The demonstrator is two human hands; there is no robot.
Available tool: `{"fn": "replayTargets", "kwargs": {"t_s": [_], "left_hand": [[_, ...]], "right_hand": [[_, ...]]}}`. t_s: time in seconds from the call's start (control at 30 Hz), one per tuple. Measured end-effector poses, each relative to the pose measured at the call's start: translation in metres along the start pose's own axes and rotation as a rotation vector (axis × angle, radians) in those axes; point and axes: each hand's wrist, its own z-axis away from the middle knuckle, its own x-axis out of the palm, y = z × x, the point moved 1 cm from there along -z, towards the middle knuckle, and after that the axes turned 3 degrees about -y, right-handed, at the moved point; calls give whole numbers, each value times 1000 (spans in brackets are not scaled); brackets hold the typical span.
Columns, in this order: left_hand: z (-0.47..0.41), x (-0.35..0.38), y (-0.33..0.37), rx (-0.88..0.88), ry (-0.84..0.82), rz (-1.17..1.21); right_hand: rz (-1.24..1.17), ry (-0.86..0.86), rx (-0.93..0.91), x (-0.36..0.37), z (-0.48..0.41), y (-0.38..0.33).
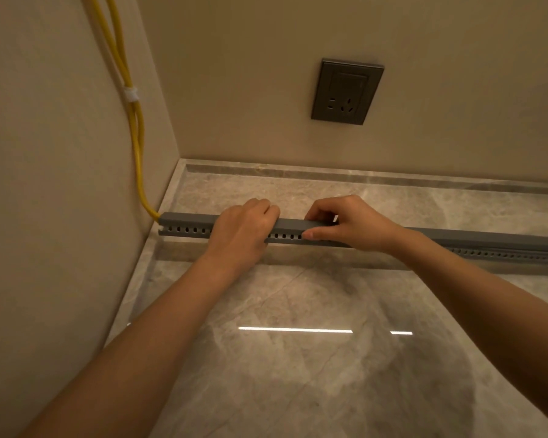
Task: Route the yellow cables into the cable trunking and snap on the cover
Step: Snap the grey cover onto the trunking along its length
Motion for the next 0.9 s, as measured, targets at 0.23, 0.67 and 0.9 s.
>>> {"fn": "replayTargets", "kwargs": {"t_s": [0.23,0.67,0.9], "left_hand": [[5,2,5,25,137,-108],[-5,-3,-16,-103,-196,399],[-24,-5,-11,-203,-416,551]], "right_hand": [[-87,-87,120,-8,-9,-2],[802,57,-7,27,-18,-11],[804,142,-12,33,-9,-17]]}}
